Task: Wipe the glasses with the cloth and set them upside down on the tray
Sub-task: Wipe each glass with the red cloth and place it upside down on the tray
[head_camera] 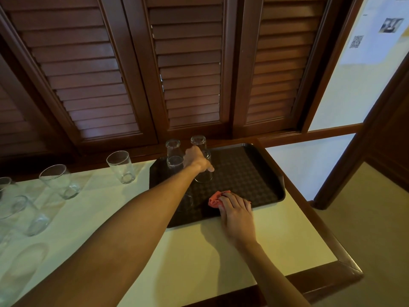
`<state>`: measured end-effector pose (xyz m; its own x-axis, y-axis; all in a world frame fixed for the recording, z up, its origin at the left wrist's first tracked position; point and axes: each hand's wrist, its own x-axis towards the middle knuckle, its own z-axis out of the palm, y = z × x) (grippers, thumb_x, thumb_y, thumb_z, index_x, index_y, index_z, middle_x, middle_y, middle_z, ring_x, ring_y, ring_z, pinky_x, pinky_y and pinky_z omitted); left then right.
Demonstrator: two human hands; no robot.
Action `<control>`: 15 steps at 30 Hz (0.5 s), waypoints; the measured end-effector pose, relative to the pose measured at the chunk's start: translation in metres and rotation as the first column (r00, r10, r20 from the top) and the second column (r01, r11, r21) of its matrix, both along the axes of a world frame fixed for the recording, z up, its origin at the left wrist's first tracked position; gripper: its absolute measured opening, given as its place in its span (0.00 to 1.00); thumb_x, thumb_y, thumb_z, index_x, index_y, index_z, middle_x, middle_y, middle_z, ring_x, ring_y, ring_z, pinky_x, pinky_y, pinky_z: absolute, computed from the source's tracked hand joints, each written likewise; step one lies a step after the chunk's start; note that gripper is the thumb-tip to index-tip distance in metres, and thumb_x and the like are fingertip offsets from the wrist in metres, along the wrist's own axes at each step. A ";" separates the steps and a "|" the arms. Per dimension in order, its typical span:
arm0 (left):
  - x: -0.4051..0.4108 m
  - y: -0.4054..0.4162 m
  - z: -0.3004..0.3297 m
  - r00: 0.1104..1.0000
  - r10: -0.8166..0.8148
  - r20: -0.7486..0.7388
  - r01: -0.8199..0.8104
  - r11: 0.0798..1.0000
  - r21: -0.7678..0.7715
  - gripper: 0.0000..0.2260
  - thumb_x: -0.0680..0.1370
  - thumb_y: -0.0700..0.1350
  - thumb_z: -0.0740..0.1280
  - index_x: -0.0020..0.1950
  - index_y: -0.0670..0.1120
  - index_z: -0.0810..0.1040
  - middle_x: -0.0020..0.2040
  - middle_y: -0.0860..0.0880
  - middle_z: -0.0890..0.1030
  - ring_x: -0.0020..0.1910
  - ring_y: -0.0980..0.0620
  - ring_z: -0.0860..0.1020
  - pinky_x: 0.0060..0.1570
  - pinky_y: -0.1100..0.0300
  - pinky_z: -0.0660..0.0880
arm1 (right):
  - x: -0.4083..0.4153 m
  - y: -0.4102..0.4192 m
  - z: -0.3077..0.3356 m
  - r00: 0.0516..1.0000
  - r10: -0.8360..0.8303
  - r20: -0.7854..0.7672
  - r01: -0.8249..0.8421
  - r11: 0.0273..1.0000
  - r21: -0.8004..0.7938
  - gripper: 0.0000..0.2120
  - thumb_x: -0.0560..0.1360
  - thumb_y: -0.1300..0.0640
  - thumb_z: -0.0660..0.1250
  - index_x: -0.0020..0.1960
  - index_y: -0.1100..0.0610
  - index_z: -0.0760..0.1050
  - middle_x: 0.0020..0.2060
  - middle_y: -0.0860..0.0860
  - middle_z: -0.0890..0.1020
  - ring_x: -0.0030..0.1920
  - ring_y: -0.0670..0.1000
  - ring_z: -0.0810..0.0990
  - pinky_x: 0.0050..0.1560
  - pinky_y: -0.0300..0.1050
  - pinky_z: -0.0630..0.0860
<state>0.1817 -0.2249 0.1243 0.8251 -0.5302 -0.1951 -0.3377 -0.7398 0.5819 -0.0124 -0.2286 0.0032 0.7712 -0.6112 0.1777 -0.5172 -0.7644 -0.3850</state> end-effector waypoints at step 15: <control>0.013 0.069 0.042 0.970 0.085 0.230 0.006 0.929 -0.369 0.21 0.75 0.54 0.79 0.63 0.45 0.81 0.54 0.50 0.85 0.59 0.50 0.82 0.60 0.56 0.77 | -0.003 0.001 -0.003 0.996 -0.035 0.077 0.047 0.984 -0.171 0.15 0.79 0.58 0.66 0.66 0.53 0.76 0.62 0.52 0.79 0.65 0.57 0.76 0.65 0.60 0.74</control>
<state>0.1943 -0.1562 0.1660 0.8446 -0.4926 0.2097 -0.4744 -0.5071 0.7196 -0.0150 -0.2277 -0.0002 0.7270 -0.5973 0.3386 -0.5247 -0.8014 -0.2871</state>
